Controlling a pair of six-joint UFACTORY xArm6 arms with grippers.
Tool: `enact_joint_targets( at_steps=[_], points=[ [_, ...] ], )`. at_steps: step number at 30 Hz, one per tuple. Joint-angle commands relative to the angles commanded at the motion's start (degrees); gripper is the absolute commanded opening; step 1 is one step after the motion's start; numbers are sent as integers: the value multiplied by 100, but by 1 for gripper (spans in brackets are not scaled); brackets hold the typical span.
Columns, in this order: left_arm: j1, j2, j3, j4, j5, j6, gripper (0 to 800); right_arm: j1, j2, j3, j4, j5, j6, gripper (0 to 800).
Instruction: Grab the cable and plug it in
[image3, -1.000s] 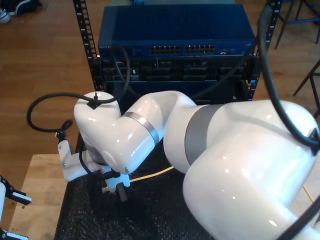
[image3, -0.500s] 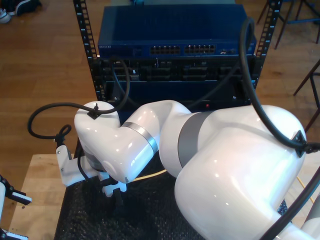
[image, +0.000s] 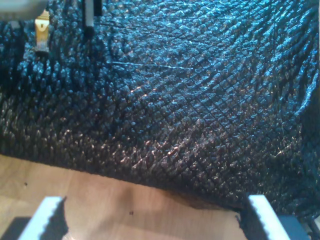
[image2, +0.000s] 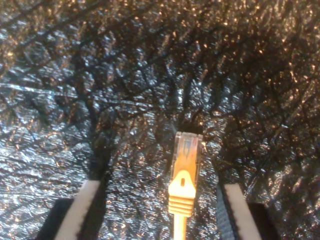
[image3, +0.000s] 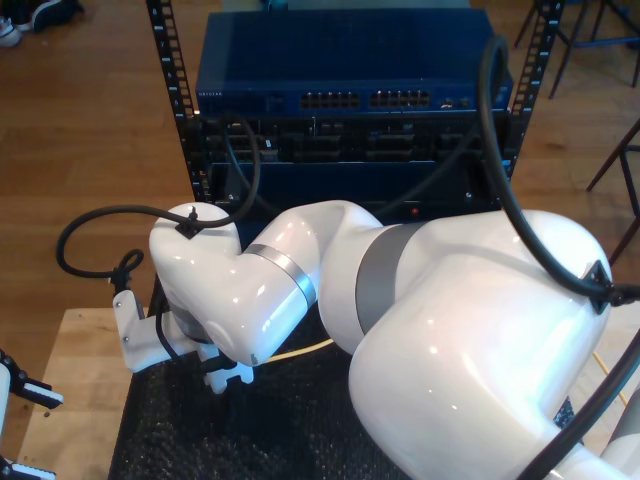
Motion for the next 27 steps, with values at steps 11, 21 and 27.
enact_joint_targets(
  at_steps=[11,21,27],
  points=[
    [0,0,0,-9,9,0,800,-9,0,9,-97,-114,0,454],
    [0,0,-9,0,9,0,800,-26,26,9,-114,-114,-9,440],
    [0,0,-9,-9,9,0,800,-35,35,9,-220,-123,0,428]
  ],
)
